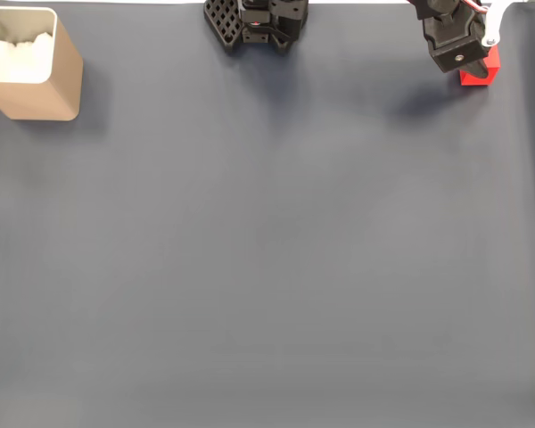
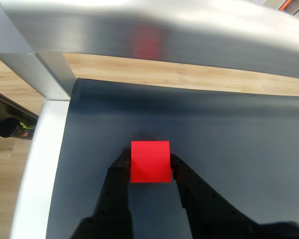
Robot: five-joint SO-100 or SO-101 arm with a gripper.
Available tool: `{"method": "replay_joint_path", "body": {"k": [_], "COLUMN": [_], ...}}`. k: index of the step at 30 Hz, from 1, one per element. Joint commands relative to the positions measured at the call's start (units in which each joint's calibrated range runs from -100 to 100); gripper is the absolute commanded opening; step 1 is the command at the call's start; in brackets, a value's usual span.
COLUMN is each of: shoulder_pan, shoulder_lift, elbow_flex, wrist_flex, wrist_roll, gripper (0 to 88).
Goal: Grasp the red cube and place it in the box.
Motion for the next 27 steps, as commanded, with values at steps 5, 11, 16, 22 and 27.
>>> {"method": "replay_joint_path", "body": {"k": [5, 11, 16, 22, 27], "shoulder_pan": [-0.6, -0.6, -0.6, 0.1, 2.5], "shoulder_lift": [-1.4, -1.7, -2.0, -4.1, -8.1], "elbow_flex": [-2.9, -2.9, -3.1, -5.6, -10.9], "wrist_flex": [-0.5, -0.3, -0.1, 3.8, 11.3], "wrist_roll": [-0.2, -0.1, -0.2, -0.9, -2.1], "gripper": [1.4, 1.4, 1.4, 1.1, 0.8]}}
